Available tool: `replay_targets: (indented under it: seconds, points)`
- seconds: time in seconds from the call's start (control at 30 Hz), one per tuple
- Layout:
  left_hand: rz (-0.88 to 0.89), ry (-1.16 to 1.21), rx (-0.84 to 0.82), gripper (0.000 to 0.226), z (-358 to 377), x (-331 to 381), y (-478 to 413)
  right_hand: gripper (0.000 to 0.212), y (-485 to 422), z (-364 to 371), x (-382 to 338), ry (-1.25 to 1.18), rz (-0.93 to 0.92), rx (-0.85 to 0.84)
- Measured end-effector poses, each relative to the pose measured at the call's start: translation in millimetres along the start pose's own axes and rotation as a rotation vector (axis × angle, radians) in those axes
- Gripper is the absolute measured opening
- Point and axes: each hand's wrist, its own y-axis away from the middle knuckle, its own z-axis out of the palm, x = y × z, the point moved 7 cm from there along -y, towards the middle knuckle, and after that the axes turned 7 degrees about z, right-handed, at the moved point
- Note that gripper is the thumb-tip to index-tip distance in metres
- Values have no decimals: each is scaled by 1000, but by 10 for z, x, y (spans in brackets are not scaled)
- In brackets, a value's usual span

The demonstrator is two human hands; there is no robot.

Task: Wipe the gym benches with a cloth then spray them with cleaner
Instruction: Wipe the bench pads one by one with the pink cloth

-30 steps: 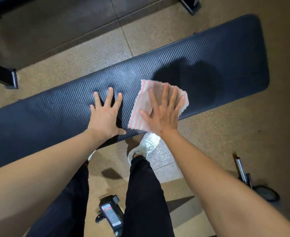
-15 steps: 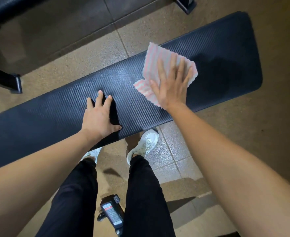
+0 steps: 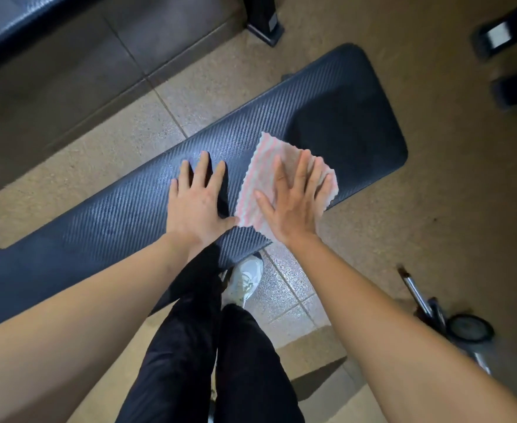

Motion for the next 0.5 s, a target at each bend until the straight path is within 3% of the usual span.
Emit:
replay_targets:
  seconds: [0.27,0.5]
  points:
    - [36,-92,-80,120,-17,16,-181,81,-1426,-663,-197,92,15,11]
    - [17,-92,-162,116,-46,96,-229,77,-1096,-599,101,28,23,37]
